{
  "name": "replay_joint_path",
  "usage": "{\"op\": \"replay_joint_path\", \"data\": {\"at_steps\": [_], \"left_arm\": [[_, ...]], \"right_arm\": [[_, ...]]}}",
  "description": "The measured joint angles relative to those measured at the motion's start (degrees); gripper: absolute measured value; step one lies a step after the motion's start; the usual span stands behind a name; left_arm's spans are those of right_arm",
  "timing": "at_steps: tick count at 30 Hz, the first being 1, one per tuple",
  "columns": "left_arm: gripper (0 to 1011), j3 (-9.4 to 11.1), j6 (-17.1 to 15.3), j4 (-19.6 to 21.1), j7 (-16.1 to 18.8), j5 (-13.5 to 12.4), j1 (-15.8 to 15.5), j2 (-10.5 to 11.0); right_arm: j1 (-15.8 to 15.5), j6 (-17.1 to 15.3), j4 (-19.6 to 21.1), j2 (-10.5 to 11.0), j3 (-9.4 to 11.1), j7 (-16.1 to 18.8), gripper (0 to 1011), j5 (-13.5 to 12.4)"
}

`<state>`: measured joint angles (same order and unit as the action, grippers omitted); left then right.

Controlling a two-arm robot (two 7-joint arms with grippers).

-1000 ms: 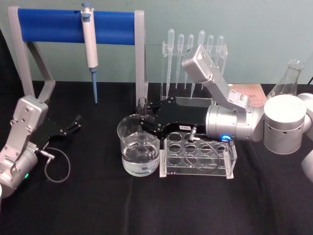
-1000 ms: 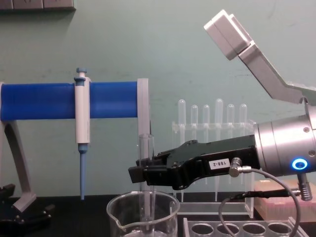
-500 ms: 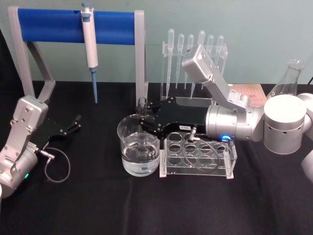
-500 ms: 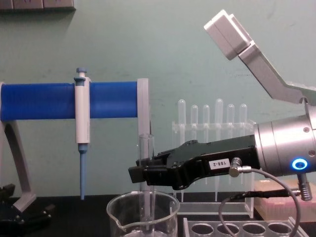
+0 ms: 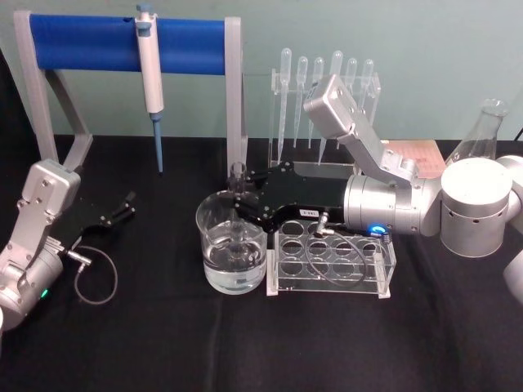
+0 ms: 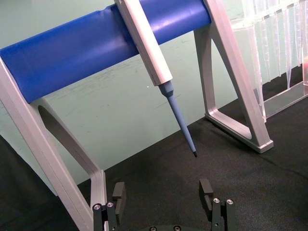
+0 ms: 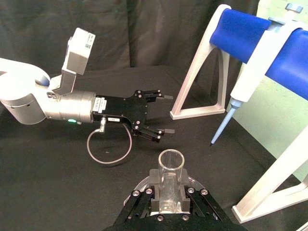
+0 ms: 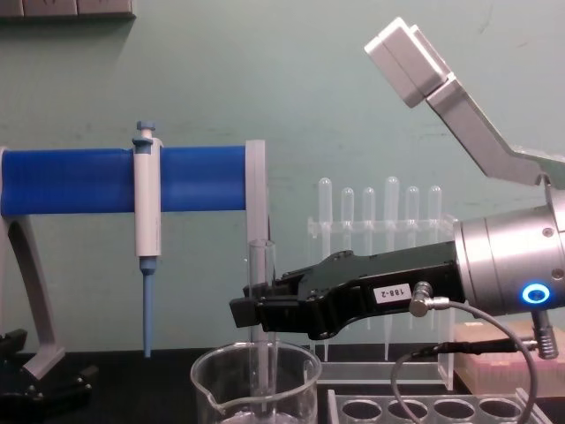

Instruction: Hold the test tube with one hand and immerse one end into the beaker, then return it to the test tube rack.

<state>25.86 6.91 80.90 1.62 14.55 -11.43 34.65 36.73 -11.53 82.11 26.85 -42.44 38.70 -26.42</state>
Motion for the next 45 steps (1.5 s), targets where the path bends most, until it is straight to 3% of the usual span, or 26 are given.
{"op": "replay_joint_path", "data": {"at_steps": [45], "left_arm": [[1000,0.0,0.0,0.0,0.0,0.0,0.0,0.0]], "right_arm": [[0.0,0.0,0.0,0.0,0.0,0.0,225,0.0]]}}
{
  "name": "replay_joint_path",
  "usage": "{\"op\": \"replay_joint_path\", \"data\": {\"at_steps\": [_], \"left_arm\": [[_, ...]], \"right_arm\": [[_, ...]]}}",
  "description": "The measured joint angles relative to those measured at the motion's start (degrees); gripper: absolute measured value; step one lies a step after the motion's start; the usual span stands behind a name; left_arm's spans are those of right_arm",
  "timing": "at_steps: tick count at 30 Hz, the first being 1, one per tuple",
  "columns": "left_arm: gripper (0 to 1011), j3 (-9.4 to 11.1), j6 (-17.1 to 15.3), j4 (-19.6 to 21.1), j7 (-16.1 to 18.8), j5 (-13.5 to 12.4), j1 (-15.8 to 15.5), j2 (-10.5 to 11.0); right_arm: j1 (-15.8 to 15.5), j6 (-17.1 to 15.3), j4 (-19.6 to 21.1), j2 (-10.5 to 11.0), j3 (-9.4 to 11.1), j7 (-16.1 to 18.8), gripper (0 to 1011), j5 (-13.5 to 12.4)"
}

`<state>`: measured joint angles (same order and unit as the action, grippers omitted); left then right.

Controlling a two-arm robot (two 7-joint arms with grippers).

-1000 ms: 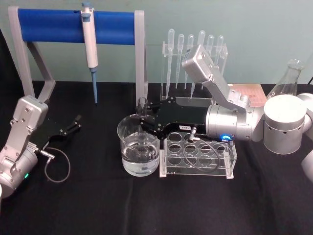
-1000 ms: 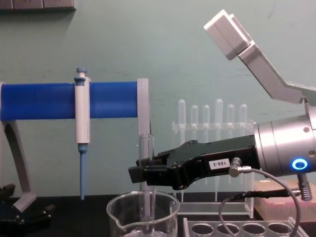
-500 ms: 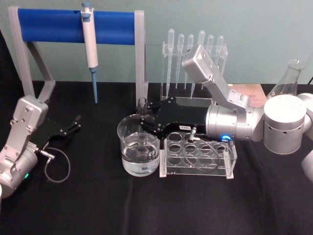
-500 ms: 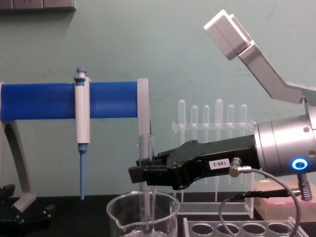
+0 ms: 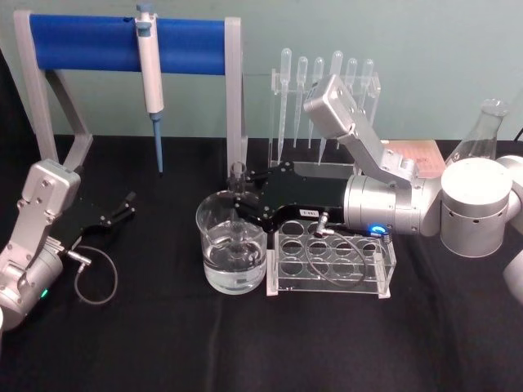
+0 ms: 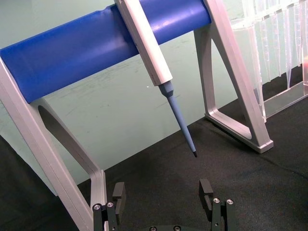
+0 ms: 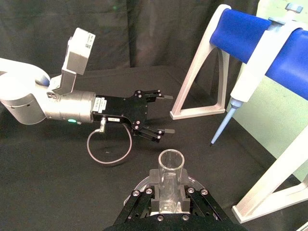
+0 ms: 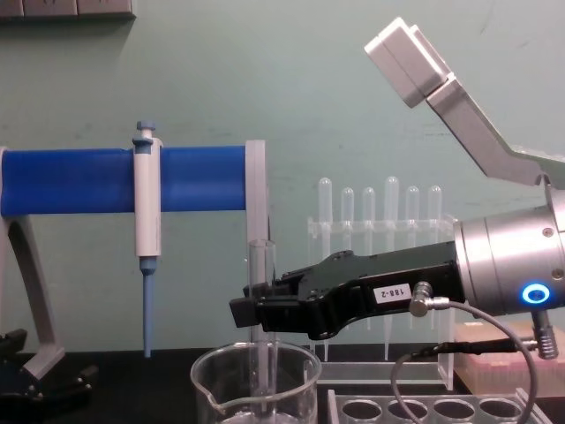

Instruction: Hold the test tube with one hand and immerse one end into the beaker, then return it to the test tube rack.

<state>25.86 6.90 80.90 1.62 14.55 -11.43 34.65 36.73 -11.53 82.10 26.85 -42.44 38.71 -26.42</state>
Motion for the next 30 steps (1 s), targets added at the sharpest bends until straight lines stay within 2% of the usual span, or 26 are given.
{"op": "replay_joint_path", "data": {"at_steps": [30], "left_arm": [[1000,0.0,0.0,0.0,0.0,0.0,0.0,0.0]], "right_arm": [[0.0,0.0,0.0,0.0,0.0,0.0,225,0.0]]}}
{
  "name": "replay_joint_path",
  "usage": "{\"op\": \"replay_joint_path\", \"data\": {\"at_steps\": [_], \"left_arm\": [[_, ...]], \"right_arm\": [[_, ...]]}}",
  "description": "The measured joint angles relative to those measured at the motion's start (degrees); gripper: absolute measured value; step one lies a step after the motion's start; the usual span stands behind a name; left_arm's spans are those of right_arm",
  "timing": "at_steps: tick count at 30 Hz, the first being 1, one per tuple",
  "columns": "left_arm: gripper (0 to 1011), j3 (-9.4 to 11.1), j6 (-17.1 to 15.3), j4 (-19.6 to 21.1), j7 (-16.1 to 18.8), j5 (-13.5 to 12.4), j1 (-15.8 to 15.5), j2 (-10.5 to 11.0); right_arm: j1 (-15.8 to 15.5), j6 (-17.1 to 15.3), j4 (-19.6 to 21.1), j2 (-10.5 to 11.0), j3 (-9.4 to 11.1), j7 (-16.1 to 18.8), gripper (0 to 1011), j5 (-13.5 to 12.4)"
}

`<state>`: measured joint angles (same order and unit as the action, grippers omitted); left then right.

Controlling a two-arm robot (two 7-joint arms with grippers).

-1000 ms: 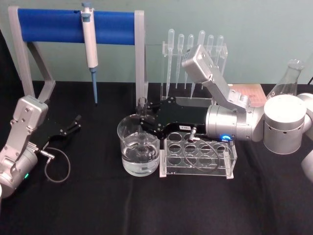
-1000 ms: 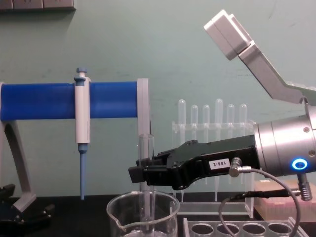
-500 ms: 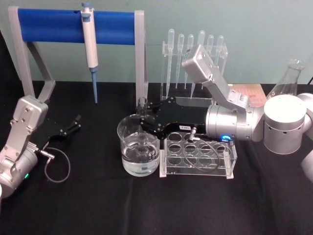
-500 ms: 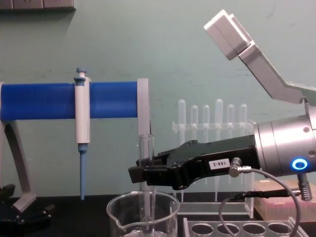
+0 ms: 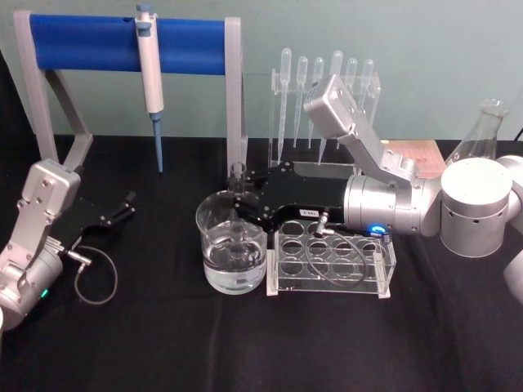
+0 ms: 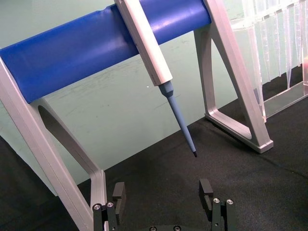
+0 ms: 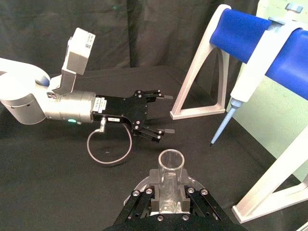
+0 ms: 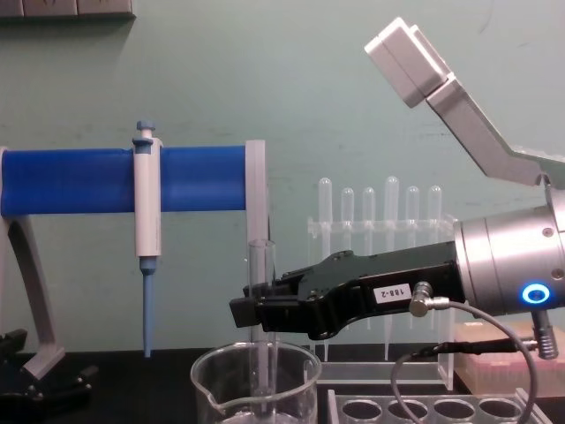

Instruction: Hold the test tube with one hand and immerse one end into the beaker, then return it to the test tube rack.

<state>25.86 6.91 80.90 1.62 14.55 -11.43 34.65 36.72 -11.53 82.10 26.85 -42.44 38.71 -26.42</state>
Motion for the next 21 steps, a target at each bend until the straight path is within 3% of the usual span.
{"op": "replay_joint_path", "data": {"at_steps": [21], "left_arm": [[1000,0.0,0.0,0.0,0.0,0.0,0.0,0.0]], "right_arm": [[0.0,0.0,0.0,0.0,0.0,0.0,225,0.0]]}}
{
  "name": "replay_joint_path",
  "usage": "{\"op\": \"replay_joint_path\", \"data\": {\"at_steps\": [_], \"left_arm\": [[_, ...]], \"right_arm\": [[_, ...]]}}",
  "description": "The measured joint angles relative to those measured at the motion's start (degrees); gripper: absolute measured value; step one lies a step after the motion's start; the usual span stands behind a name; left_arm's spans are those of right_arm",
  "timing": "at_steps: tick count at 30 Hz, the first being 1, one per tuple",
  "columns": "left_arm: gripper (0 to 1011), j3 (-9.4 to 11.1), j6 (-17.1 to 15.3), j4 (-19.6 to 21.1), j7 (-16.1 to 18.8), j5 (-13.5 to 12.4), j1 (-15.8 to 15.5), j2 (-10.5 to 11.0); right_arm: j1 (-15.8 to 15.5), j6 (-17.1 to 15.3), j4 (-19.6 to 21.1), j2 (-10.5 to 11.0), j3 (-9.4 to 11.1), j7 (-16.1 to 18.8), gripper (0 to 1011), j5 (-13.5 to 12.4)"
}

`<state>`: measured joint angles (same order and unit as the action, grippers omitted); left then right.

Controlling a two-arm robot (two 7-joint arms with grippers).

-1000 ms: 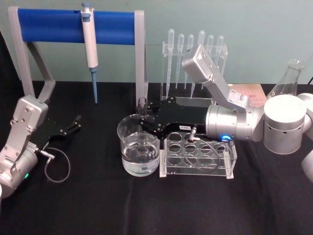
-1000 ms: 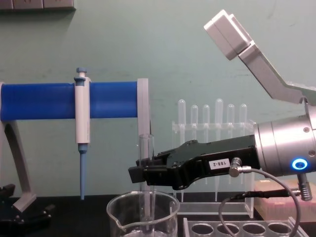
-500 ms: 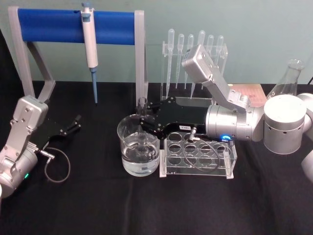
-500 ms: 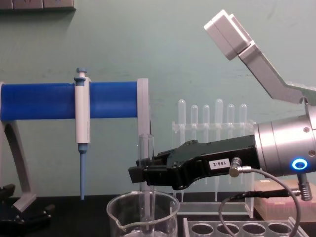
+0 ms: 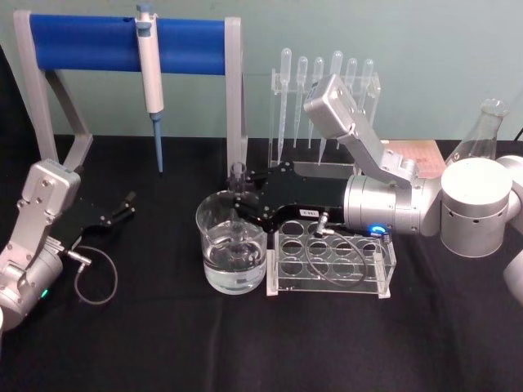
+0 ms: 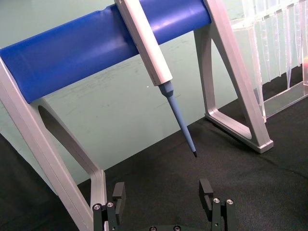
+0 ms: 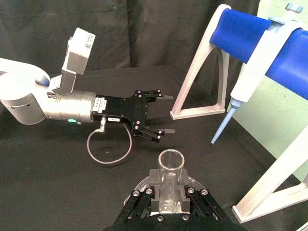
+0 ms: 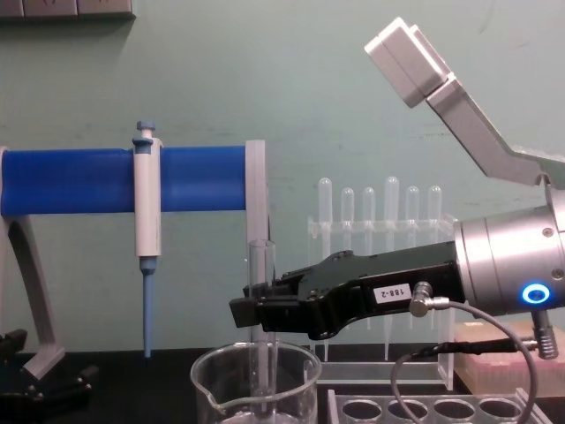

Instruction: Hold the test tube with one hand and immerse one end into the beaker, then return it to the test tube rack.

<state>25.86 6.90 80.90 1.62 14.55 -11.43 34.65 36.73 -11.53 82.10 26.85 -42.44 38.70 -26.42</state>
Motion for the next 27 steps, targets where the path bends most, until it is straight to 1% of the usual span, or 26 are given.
{"op": "replay_joint_path", "data": {"at_steps": [27], "left_arm": [[1000,0.0,0.0,0.0,0.0,0.0,0.0,0.0]], "right_arm": [[0.0,0.0,0.0,0.0,0.0,0.0,225,0.0]]}}
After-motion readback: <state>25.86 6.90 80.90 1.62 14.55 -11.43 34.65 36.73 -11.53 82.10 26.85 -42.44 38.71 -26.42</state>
